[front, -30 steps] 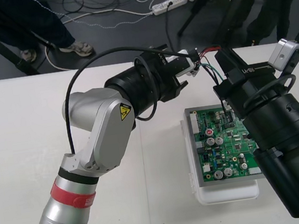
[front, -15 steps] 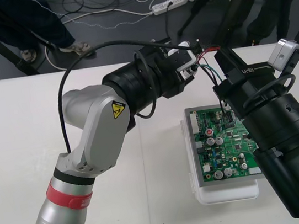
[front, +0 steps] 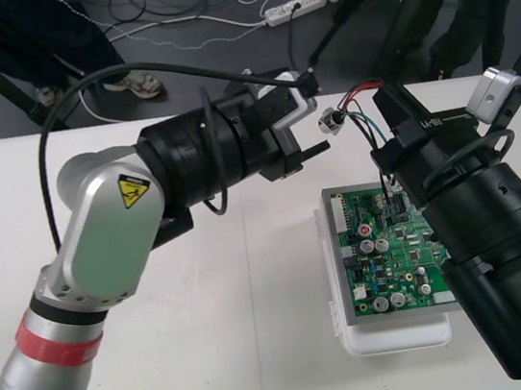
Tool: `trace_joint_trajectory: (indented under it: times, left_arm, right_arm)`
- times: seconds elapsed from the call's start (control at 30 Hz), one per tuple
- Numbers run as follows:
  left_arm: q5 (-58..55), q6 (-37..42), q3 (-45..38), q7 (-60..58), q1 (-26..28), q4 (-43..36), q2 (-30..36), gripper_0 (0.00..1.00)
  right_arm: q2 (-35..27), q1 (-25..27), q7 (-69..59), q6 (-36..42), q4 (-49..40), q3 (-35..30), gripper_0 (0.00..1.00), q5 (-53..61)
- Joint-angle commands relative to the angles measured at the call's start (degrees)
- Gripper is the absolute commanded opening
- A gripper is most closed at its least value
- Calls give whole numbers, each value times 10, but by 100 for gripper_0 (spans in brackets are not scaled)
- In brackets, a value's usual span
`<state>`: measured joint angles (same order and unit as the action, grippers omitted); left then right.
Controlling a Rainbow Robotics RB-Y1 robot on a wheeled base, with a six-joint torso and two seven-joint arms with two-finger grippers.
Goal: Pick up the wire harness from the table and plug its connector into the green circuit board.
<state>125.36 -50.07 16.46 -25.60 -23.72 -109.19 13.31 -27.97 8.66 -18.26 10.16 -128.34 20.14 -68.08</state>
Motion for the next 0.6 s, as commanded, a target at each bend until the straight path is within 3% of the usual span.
trace_joint_trajectory:
  times: [0.03,0.6]
  left_arm:
    - [-77,-23,-11,-47,3,-44,67,100]
    - [-386,-24,-20,-43,4,-78,233,100]
  right_arm:
    - [7,-14,-20,-13,-9,4,0,5]
    - [6,-14,-22,-27,-8,4,0,10]
